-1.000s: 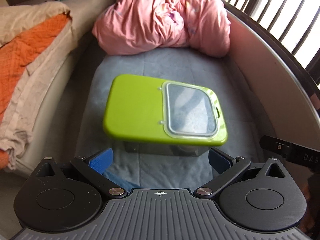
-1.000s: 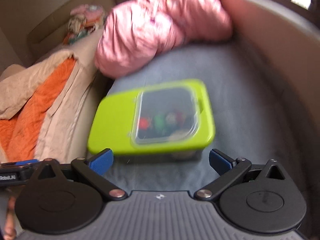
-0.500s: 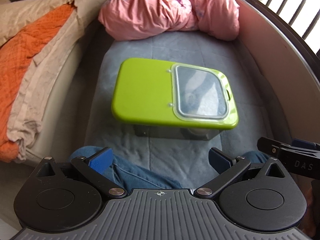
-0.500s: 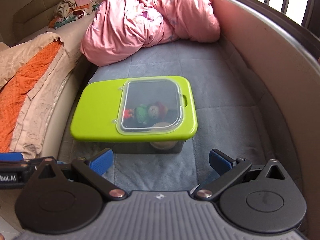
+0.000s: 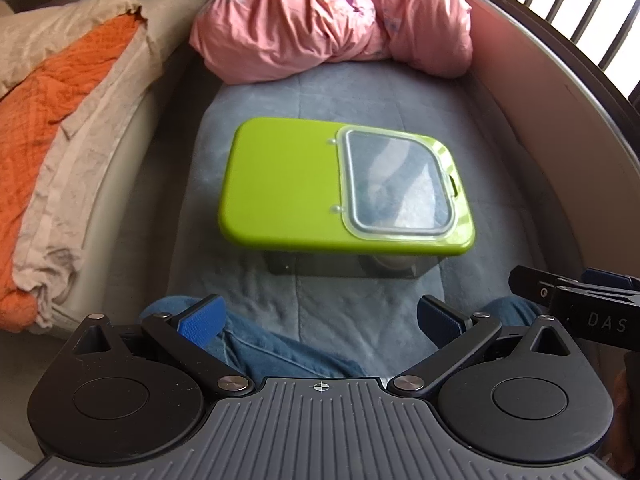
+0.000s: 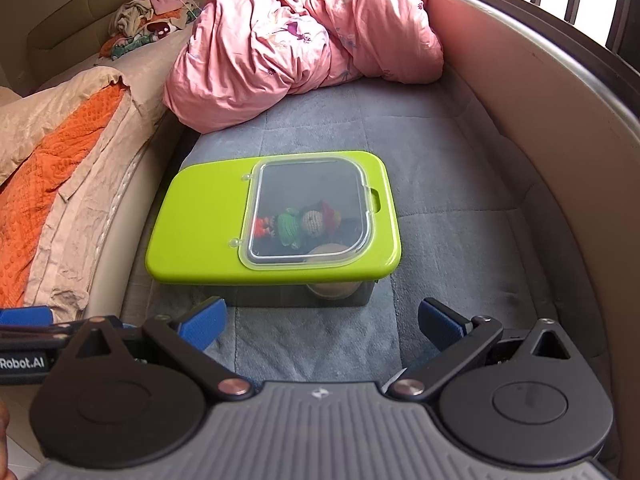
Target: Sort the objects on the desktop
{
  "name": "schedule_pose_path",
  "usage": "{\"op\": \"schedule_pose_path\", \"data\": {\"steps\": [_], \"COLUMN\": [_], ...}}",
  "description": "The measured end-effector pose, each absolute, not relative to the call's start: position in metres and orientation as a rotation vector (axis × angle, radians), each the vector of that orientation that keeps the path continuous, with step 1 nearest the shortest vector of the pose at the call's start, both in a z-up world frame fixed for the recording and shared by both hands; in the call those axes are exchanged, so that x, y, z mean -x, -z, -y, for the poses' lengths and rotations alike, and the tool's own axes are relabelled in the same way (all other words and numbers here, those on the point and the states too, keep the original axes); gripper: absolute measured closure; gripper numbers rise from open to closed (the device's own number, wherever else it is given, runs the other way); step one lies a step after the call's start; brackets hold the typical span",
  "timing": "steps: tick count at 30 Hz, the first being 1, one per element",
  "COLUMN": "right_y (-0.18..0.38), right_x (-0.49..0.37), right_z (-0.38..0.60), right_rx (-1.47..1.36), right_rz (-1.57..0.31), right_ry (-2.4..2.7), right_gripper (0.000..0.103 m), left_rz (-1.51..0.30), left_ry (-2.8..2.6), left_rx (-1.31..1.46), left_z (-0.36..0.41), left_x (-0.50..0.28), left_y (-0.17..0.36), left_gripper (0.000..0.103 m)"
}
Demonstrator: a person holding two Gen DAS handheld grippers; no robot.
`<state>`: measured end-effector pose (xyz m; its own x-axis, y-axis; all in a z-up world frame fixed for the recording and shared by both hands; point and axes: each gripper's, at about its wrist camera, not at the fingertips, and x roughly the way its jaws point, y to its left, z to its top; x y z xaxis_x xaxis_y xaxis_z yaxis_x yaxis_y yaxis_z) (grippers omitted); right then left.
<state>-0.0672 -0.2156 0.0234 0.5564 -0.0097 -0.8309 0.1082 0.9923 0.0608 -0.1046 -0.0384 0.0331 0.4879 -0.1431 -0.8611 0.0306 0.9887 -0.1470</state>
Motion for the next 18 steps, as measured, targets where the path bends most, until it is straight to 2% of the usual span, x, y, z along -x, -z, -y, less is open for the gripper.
{"op": "schedule_pose_path", "data": {"steps": [18], "right_y": [-0.0213], "right_x": [0.0639], "right_z": [0.2157], "right_rx": [-0.104], "right_rz": [-0.98], "right_ry": [0.067], "right_gripper": [0.0], "left_rz": [-1.063], "left_ry": [0.103], "left_rx": [0.126], "left_z": [0.0359], "left_x": [0.104], "left_y": [-0.0305], "left_gripper": [0.0]}}
